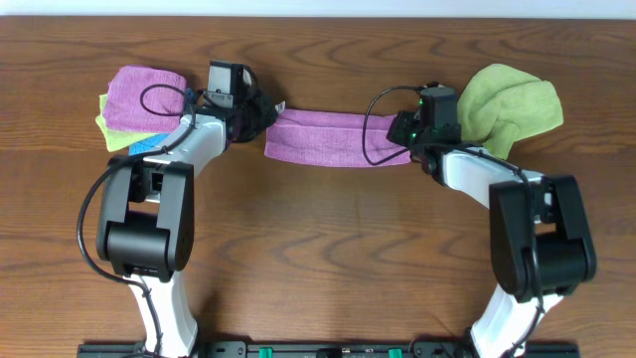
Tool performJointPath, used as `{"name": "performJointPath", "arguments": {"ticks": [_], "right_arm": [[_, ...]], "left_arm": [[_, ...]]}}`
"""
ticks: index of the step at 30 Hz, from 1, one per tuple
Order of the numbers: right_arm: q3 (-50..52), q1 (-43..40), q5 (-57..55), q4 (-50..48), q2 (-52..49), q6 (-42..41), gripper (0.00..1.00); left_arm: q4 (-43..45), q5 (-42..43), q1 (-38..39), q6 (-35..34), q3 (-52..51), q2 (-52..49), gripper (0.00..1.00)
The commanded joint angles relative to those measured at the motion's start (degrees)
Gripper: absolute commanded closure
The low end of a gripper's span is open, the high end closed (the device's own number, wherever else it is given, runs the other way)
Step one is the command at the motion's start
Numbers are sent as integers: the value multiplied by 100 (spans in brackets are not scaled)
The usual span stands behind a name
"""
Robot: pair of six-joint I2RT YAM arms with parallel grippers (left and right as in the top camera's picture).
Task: Fold the cloth
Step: 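Hold the folded edge down with both grippers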
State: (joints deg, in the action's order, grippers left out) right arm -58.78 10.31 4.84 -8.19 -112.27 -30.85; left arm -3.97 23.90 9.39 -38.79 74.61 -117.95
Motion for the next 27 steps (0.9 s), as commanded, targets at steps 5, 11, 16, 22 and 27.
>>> {"name": "performJointPath", "arguments": {"ticks": [5, 11, 16, 22, 27], "right_arm": [[-199, 33, -166, -87, -192, -17, 99], [-199, 33, -157, -87, -192, -17, 29], [-219, 37, 20, -76, -173, -15, 1], [-238, 37, 181, 103, 168, -22, 1], [-238, 33, 186, 693, 785, -50, 1]], "left_arm": [[85, -181, -33, 17, 118, -326, 90], [105, -199, -37, 50, 129, -343, 84], [109, -136, -42, 205, 173, -308, 44], [4, -208, -42, 461, 208, 50, 18], [-463, -269, -42, 669, 208, 529, 17]]}}
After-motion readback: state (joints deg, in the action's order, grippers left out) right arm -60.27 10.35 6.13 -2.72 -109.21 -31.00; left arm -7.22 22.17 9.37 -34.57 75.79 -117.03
